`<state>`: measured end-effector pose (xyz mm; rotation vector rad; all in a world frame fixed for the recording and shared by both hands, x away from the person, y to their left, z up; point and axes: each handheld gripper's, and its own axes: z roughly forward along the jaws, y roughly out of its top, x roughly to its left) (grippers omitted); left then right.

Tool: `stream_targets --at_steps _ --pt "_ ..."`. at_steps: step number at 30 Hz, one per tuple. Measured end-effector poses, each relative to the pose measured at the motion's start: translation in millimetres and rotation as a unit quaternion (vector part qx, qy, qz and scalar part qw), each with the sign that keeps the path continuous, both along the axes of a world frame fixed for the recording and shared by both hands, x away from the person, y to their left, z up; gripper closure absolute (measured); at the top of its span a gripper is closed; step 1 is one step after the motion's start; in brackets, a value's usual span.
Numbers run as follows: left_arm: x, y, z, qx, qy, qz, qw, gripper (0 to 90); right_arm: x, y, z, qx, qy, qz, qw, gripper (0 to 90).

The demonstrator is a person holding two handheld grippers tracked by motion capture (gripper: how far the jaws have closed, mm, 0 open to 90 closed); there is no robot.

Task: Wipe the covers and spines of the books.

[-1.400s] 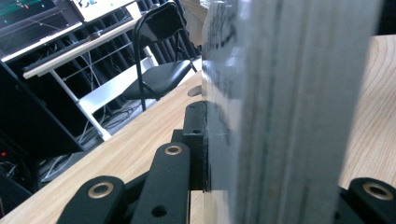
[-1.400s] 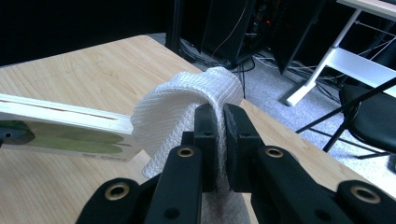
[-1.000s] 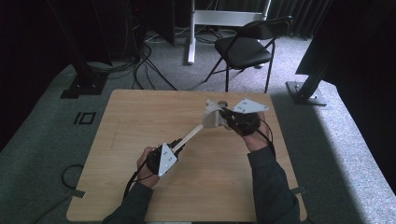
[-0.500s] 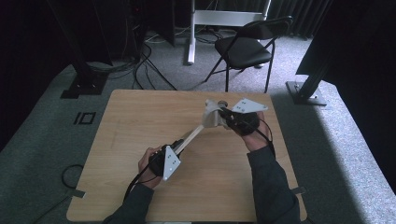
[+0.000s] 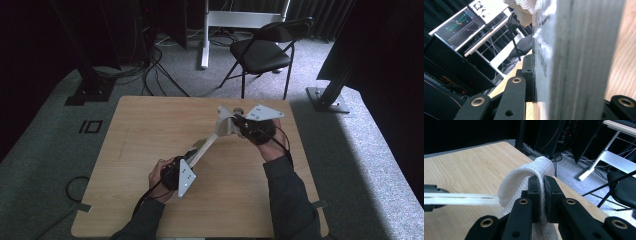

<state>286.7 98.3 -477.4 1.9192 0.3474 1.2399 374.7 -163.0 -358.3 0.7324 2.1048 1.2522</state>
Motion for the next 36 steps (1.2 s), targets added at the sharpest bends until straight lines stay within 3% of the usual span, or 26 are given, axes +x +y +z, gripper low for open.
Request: stream_targets --at_steps 9,36 --pt "-4.3 -8.5 -3.8 0.022 -0.016 -0.004 0.9996 77.9 -0.3 2.4 1.8 0.014 0.002 0.007 0.9999 84.6" --pt "-9.0 -16.0 -7.6 0.064 -0.056 0.003 0.9964 77.9 -1.4 0.2 6.9 0.018 -0.005 0.005 0.9998 84.6"
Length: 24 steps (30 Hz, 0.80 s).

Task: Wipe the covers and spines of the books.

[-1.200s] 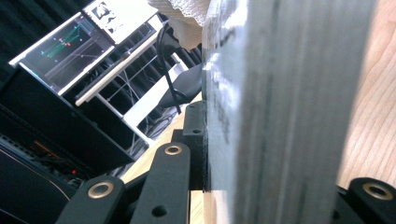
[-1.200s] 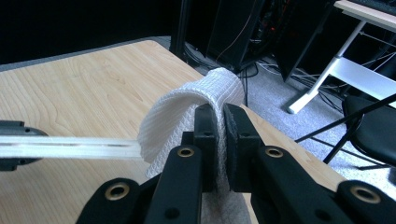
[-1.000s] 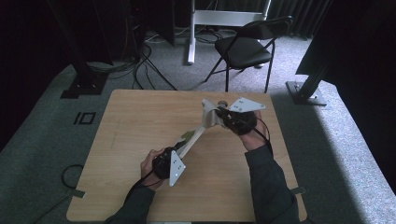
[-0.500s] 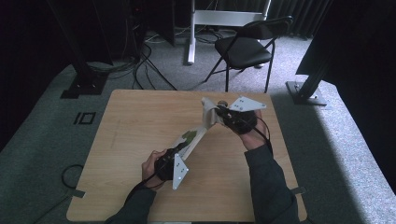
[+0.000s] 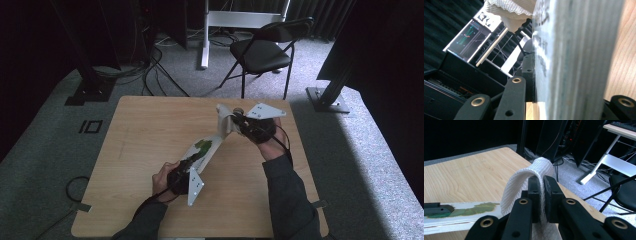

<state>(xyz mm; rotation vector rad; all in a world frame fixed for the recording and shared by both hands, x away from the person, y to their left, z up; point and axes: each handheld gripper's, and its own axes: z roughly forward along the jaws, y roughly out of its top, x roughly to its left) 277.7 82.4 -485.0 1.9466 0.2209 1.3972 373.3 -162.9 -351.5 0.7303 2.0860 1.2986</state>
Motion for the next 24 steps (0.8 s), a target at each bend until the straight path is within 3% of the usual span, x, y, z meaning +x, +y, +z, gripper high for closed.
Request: stream_targets --at_steps 11,17,24 --pt "-1.8 -3.7 -3.4 0.021 -0.017 0.000 0.9996 78.0 -0.3 0.2 3.9 0.001 -0.004 0.001 1.0000 84.6" --pt "-3.5 -5.3 -5.8 0.035 -0.030 0.003 0.9990 77.9 0.7 6.3 1.0 -0.007 0.001 0.008 0.9999 84.5" --pt "-3.4 -6.0 -8.0 0.040 -0.031 0.005 0.9987 78.0 -1.7 13.9 -7.6 -0.026 0.008 0.017 0.9995 84.5"
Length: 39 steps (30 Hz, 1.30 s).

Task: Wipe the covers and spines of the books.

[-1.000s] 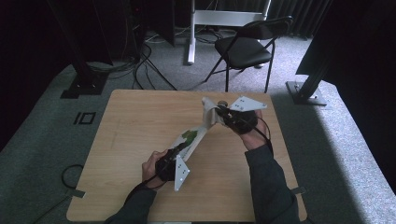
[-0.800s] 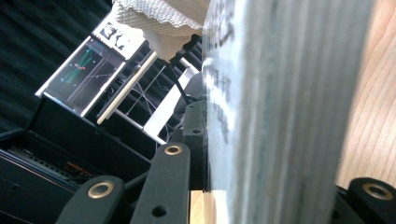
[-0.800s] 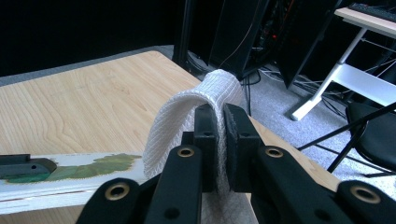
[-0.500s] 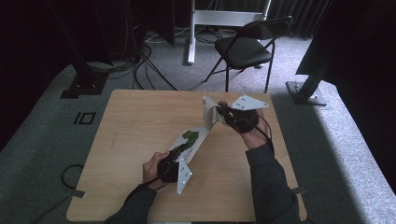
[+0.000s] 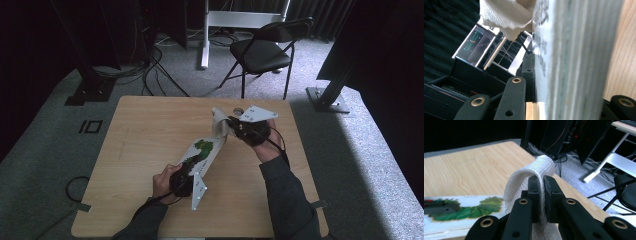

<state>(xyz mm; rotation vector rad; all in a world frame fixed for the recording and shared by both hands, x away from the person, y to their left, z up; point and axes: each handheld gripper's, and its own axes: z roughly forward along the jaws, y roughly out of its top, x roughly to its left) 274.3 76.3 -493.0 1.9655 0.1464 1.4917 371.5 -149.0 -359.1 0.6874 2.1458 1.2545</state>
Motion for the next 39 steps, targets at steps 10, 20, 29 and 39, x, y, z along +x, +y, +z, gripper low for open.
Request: stream_targets --at_steps 10,20,29,39 --pt "-1.7 -3.1 -4.3 0.018 -0.016 0.002 0.9997 77.9 -10.5 20.9 -16.2 -0.054 0.012 0.035 0.9978 84.5" --pt "-1.7 -4.2 -4.4 0.021 -0.017 0.000 0.9996 77.9 -16.6 30.4 -20.8 -0.069 0.021 0.058 0.9957 84.5" --pt "-1.3 -3.8 -3.6 0.020 -0.018 -0.001 0.9996 77.9 -22.9 36.7 -23.1 -0.079 0.030 0.090 0.9924 84.4" --pt "-1.2 -3.7 -4.2 0.017 -0.020 0.000 0.9997 77.9 -30.8 38.0 -21.5 -0.078 0.045 0.136 0.9865 84.4"
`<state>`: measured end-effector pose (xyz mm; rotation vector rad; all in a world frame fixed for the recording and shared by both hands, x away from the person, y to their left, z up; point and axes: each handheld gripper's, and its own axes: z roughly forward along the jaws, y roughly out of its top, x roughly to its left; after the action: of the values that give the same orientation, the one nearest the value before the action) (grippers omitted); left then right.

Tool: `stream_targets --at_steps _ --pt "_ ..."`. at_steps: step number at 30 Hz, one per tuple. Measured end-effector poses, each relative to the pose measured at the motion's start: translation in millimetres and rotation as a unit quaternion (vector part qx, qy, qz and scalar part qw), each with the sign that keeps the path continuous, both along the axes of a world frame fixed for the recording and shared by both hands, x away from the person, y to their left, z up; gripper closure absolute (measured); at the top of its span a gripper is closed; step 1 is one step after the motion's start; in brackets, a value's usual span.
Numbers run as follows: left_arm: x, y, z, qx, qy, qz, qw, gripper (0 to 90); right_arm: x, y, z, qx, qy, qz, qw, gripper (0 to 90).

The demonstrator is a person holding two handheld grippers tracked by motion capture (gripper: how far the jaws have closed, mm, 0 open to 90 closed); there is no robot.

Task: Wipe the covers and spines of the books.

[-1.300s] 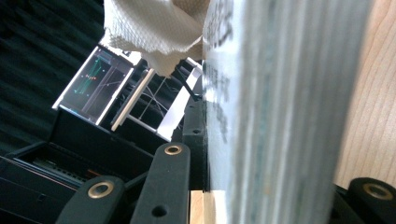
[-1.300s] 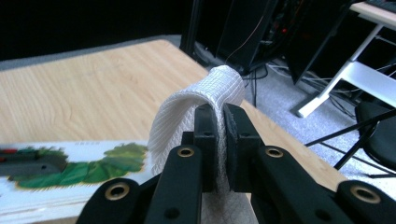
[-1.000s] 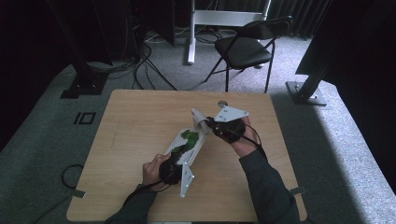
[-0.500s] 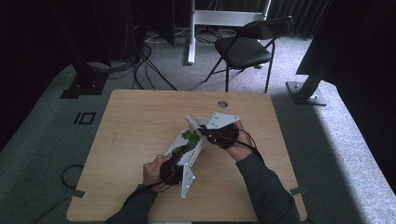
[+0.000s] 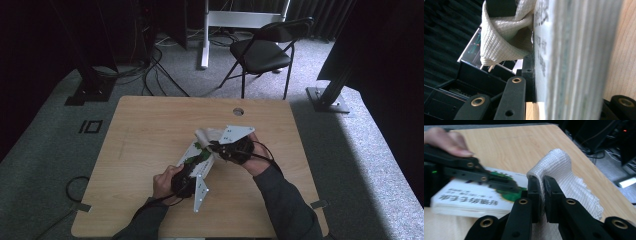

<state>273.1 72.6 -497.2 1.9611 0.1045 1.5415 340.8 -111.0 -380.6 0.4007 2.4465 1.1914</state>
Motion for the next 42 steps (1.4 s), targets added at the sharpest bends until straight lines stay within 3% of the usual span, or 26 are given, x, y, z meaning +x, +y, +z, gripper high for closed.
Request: stream_targets --at_steps 5,6,9,14,19,25,34,42 --pt "-0.1 -0.2 0.2 0.001 0.000 -0.001 1.0000 78.0 -3.6 0.9 0.8 -0.001 0.007 0.023 0.9997 84.3" --pt "-0.2 -0.1 0.5 0.003 0.000 0.000 1.0000 77.9 -6.7 2.4 1.5 0.003 0.016 0.045 0.9988 84.4" --pt "-0.2 -0.2 0.5 0.003 -0.001 0.000 1.0000 77.9 -9.6 4.0 2.3 0.005 0.023 0.064 0.9977 84.3" --pt "-0.3 0.1 0.7 0.003 -0.003 0.000 1.0000 77.9 -12.0 5.9 3.1 0.008 0.032 0.083 0.9960 84.3" --pt "-0.7 -0.2 0.1 -0.004 -0.004 -0.002 1.0000 77.9 -15.8 5.8 4.5 0.020 0.050 0.124 0.9909 84.3" --pt "-0.7 -0.5 0.5 -0.006 -0.005 -0.001 1.0000 77.9 -20.0 6.7 5.0 0.021 0.055 0.148 0.9872 84.3" --pt "-1.8 -0.6 1.1 -0.009 -0.007 -0.001 0.9999 78.0 -23.1 8.1 5.6 0.021 0.057 0.171 0.9835 84.4" --pt "-1.9 -1.3 0.2 -0.008 -0.011 0.001 0.9999 77.9 -19.1 7.5 4.5 0.018 0.059 0.155 0.9860 84.4"
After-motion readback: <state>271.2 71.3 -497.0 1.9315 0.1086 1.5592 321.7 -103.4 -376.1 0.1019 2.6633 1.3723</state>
